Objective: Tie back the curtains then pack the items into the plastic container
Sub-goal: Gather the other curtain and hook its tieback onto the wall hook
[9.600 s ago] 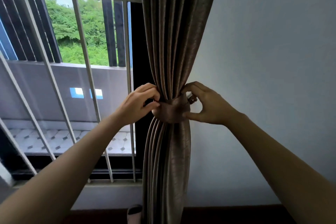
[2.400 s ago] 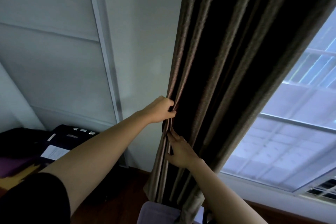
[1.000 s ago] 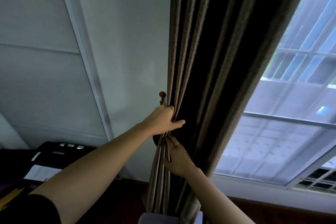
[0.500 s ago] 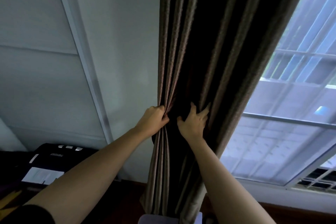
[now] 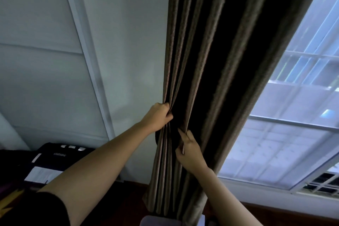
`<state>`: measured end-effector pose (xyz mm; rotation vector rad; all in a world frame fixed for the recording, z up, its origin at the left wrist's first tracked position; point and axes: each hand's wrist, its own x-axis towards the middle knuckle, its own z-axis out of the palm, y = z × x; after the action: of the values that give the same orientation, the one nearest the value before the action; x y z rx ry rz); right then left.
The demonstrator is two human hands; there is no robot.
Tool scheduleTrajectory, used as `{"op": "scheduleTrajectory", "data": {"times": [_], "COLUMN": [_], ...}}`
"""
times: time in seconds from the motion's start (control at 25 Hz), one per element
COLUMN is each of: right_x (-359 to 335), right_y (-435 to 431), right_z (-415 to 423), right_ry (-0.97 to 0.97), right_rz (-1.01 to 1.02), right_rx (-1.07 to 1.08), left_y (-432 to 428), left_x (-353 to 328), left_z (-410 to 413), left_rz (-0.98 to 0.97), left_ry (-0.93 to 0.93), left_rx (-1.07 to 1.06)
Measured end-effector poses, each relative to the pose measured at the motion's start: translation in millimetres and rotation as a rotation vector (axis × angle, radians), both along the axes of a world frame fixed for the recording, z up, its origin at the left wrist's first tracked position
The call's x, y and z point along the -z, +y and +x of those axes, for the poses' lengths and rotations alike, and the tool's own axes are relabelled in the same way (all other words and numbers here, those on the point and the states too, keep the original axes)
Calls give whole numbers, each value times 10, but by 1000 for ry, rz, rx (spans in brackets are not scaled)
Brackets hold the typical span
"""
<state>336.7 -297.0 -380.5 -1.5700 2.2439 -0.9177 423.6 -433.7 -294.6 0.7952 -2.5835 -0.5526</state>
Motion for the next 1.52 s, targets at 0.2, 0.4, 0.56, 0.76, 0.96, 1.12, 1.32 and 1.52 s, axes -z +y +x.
{"op": "scheduleTrajectory", "data": {"times": [0.2, 0.4, 0.56, 0.76, 0.96, 1.12, 1.32, 1.52], "right_x": [200, 177, 205, 190, 191, 66, -117, -832], "right_y": [-7, -40, -50, -38, 9, 61, 124, -148], "right_z": [-46, 36, 81, 2, 25, 106, 167, -220], "right_ry": [9, 11, 61, 80, 94, 215, 165, -293], "right_rz": [208, 199, 215, 210, 189, 292, -500, -667], "right_rx": [-10, -77, -117, -148, -164, -147, 555, 693], "left_y": [74, 132, 184, 246, 319, 444, 374, 419], "left_x": [-29, -48, -73, -76, -77, -52, 50, 46], "left_z": [19, -10, -17, -17, -3, -76, -100, -34], "left_rz": [85, 85, 59, 15, 15, -78, -101, -111], "left_ry": [-19, -21, -33, -64, -58, -4, 85, 102], "left_rx": [105, 135, 137, 137, 141, 79, -41, 0]}}
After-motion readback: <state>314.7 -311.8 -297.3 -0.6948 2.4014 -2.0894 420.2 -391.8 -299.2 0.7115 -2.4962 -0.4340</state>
